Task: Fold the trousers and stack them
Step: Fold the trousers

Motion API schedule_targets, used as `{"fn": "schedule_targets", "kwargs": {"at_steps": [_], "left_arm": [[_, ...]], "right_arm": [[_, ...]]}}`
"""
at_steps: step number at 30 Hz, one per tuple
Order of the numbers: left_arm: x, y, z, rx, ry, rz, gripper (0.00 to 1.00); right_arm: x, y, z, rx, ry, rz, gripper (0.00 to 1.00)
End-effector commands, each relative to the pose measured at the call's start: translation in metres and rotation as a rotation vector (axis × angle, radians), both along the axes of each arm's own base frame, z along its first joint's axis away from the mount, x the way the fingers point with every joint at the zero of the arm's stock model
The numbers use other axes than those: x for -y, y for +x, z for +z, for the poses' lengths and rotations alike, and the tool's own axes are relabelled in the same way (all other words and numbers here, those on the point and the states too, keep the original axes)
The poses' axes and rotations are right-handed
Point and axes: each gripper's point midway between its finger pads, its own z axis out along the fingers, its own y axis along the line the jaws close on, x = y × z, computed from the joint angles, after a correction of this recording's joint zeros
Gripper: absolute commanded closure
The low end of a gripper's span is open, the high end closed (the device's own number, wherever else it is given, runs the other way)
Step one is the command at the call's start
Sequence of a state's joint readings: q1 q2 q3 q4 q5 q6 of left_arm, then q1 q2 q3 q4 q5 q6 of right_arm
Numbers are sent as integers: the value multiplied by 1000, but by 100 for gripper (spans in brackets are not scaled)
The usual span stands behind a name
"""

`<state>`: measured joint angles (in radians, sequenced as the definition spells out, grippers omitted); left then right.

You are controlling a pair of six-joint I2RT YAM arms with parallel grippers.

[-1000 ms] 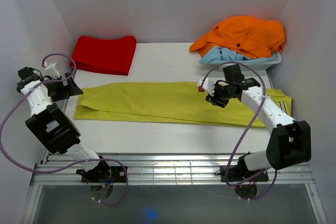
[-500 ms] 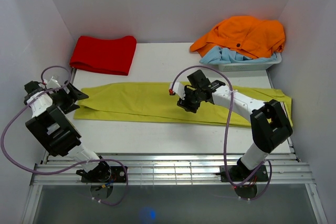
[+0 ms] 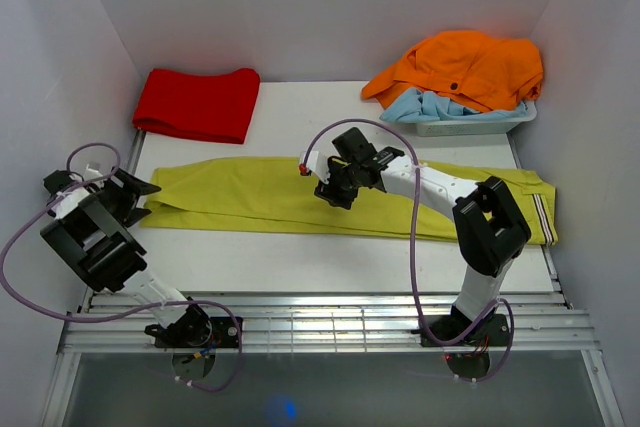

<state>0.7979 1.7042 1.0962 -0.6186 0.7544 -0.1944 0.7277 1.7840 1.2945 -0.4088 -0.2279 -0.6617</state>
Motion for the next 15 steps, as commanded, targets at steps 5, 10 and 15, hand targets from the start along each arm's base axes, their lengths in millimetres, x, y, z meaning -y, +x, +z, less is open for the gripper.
{"fn": "schedule_targets", "kwargs": {"at_steps": [5,10,15], "left_arm": [[-8,8,-16,0,-51,61,16],[-7,16,-24,19,-109,61,25],[-5,17,-25,30,-116,55,32]], "right_arm": [[1,-5,-2,-14,0,19,42],[8,-40,-8,-61,37,135,37],[12,-32,-23,-34,-18,133,49]]}}
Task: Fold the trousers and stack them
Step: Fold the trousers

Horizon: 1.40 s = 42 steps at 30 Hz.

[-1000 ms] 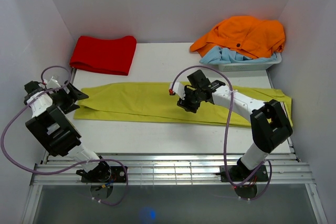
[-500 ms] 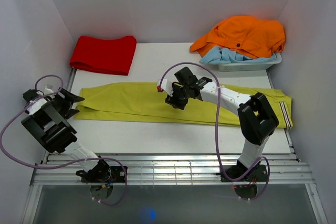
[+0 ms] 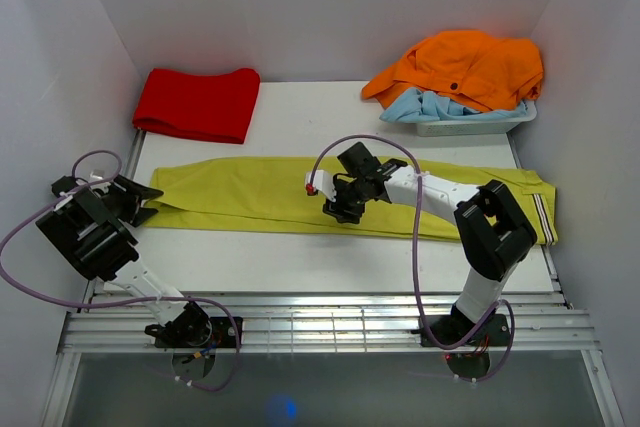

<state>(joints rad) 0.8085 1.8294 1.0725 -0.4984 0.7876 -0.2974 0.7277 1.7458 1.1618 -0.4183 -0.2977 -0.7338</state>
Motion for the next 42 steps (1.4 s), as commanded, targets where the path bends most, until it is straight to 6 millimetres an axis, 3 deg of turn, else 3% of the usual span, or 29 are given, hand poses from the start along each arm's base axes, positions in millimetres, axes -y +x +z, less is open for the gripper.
{"fn": "schedule_targets", "kwargs": {"at_steps": [1,12,20,23,27,30,34,35,37,38,39,42], "left_arm": [[0,8,10,61,-2,-8,32],[-5,13,11,71,3,-12,34],[-7,14,12,77,14,-16,35],[-8,14,11,74,18,-16,36],[-10,16,11,79,24,-18,36],[-13,19,14,86,30,-19,40],[-20,27,25,123,62,-31,61],[-22,29,27,131,72,-36,72],[-30,36,37,162,117,-53,83],[-32,39,40,170,131,-62,95],[-37,44,47,186,153,-67,100],[-40,51,60,225,196,-115,100]], "right_arm": [[-8,5,6,41,22,40,50],[-12,-8,-14,24,-36,103,51],[-5,-3,-34,47,-90,98,53],[-4,4,-35,73,-104,82,61],[-3,9,-33,92,-113,69,83],[-5,10,-25,98,-98,65,92],[-9,11,-11,108,-75,66,92],[-10,11,-5,116,-65,68,92],[-10,9,-1,115,-59,75,92],[-10,9,3,121,-53,79,92],[-10,7,4,119,-50,84,92],[-8,6,8,124,-50,87,92]]}}
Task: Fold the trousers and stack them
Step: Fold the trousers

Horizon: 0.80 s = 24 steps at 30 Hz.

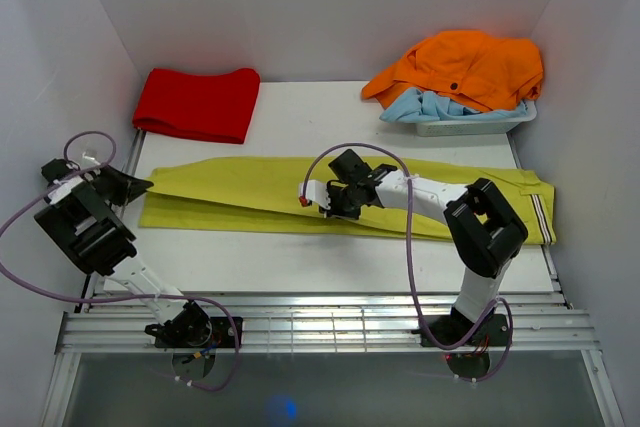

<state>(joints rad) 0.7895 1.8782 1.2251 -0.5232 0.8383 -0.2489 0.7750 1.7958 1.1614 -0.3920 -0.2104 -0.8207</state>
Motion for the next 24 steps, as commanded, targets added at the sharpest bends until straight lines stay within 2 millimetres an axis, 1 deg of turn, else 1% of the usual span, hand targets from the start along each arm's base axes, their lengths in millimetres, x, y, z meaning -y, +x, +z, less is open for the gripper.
{"fn": "schedule_targets", "kwargs": {"at_steps": [1,3,5,7,8,9,10,11,13,14,15,17,18,19,21,22,23,24], "left_arm": [[-23,19,38,147,161,-71,100],[-24,22,50,194,205,-110,100],[-22,22,70,269,278,-174,100],[-19,18,75,299,332,-217,100],[-19,16,77,317,383,-255,100],[-18,12,74,311,397,-268,100],[-16,8,70,297,399,-281,100],[-15,3,60,274,407,-290,100],[-11,-5,52,273,449,-339,100],[-8,-10,47,272,459,-362,100],[-2,-18,39,278,486,-409,100],[3,-30,24,232,485,-429,100],[2,-40,8,164,490,-424,100],[0,-45,-4,123,495,-429,100],[-4,-58,-24,42,501,-429,100],[-13,-62,-32,3,531,-417,91],[-16,-66,-36,-19,545,-415,76],[-19,-67,-36,-21,554,-414,52]], "right_arm": [[-3,2,28,43,36,14,92],[-2,1,36,58,48,21,92],[1,-3,42,63,59,26,92],[4,-10,40,46,54,45,92],[7,-15,35,30,43,49,92],[10,-19,30,10,33,54,92],[12,-21,25,2,21,62,92],[15,-26,15,-20,3,66,92],[17,-29,6,-38,-7,73,92],[19,-31,-2,-55,-21,75,92],[21,-34,-8,-71,-33,78,92],[24,-37,-18,-89,-54,86,92],[25,-39,-22,-97,-60,88,92],[26,-40,-24,-104,-66,90,92],[27,-40,-30,-113,-80,96,92],[26,-39,-30,-113,-79,97,92],[26,-40,-32,-120,-84,99,92],[25,-39,-32,-122,-82,100,92]]}}
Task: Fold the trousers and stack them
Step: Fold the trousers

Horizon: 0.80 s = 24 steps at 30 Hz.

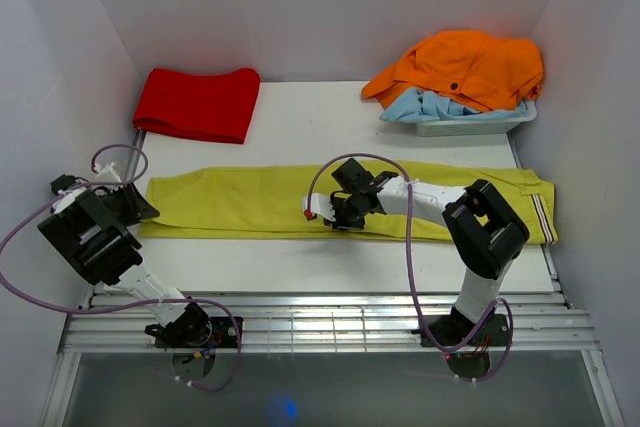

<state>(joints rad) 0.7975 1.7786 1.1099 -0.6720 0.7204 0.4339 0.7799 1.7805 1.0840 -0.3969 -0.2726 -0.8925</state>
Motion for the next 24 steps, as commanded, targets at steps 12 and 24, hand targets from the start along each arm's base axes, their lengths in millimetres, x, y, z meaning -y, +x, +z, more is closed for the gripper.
{"fn": "schedule_targets", "kwargs": {"at_steps": [12,24], "left_arm": [[-42,53,88,268,80,-21,35],[-33,113,50,147,158,-64,47]], "right_arm": [[17,-15,-18,-85,-88,20,92],[15,-16,-18,-94,-82,22,92]]}}
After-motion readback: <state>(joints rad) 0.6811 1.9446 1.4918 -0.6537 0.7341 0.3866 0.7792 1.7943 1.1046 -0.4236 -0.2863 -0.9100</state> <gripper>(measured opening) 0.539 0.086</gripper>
